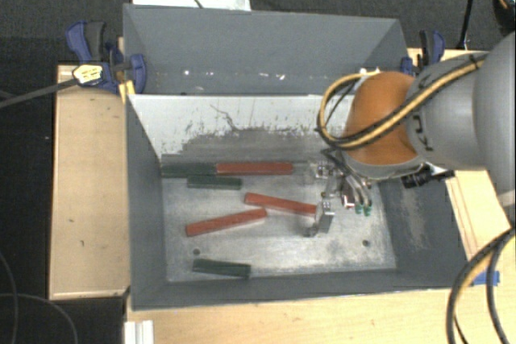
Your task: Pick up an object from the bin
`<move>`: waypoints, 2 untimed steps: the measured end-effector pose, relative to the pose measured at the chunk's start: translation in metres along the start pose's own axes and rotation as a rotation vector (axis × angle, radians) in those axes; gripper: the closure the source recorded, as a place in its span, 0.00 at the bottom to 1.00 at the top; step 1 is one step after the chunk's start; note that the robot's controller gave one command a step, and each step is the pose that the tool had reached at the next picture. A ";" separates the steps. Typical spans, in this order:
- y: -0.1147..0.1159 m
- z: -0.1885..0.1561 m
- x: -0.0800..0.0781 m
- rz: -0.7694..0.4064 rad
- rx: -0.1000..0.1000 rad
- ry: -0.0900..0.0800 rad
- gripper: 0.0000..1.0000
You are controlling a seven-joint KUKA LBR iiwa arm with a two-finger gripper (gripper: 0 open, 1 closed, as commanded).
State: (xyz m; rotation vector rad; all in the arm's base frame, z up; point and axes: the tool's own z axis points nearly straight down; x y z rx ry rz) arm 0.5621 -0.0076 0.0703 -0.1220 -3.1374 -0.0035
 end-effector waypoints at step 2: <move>-0.006 -0.151 -0.018 0.105 0.000 -0.014 1.00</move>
Offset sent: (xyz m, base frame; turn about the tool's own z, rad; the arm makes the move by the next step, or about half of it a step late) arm 0.0000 0.0000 0.0000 0.0000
